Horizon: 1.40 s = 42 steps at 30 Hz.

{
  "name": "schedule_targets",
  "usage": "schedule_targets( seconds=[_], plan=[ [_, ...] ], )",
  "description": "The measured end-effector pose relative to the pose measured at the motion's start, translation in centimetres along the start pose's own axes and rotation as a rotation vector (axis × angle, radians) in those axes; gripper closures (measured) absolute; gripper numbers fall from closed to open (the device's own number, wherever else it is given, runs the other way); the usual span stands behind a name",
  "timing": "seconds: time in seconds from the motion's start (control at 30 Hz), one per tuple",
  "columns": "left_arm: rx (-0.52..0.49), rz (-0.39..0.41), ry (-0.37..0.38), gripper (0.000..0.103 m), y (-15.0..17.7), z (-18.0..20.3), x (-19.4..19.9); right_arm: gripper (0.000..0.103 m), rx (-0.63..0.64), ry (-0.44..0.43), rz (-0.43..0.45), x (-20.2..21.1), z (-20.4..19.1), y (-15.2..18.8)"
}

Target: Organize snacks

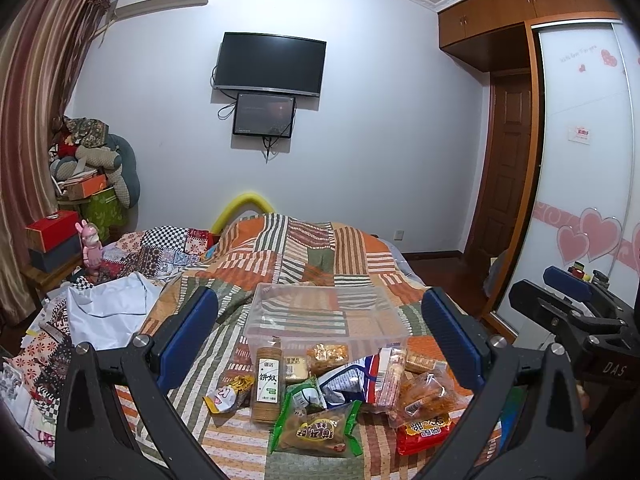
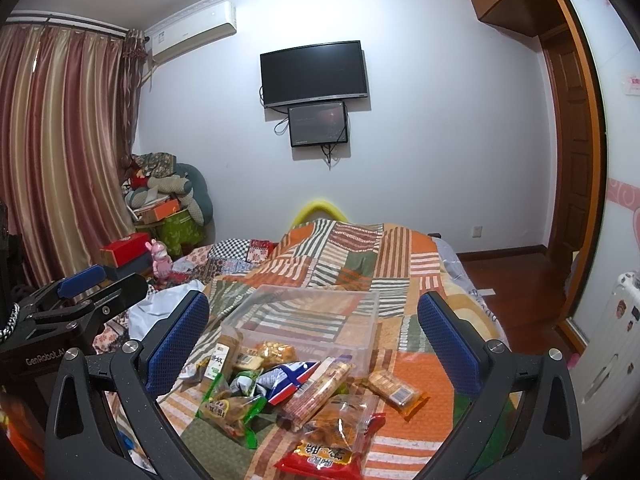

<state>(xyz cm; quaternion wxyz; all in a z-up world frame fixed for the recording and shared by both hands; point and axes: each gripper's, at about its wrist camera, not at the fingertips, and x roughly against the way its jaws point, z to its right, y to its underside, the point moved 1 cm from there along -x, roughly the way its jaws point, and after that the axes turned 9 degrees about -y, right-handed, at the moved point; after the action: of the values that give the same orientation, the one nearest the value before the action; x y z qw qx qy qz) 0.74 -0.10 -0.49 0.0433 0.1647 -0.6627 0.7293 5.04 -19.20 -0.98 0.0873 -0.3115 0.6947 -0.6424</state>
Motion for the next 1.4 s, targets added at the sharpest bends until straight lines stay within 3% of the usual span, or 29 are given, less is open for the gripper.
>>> schedule_targets(
  seconds=[0.37,0.5,0.63,0.83,1.4],
  plan=[
    [-0.037,-0.021,0.004,0.000,0.5,0.2,-0.6,0.000,-0.032,0.002,-0.038,-0.8,0.9,0.8],
    [-0.041,-0.070,0.001,0.001,1.2,-0.2,-1.7,0.000,-0.076,0.004,-0.091,-1.5,2.1,1.6],
    [-0.038,-0.154,0.008,0.019,2.2,-0.9,-3.6,0.000,-0.096,0.008,-0.148,-2.3,3.3,2.7],
    [-0.033,-0.285,0.029,0.027,4.4,-1.4,-6.7,0.000,-0.101,0.006,-0.252,-3.8,4.2,5.2],
    [-0.028,-0.605,0.068,0.027,12.5,-0.6,-11.8,0.014,-0.211,-0.061,-0.481,-7.6,6.3,10.3]
  ],
)
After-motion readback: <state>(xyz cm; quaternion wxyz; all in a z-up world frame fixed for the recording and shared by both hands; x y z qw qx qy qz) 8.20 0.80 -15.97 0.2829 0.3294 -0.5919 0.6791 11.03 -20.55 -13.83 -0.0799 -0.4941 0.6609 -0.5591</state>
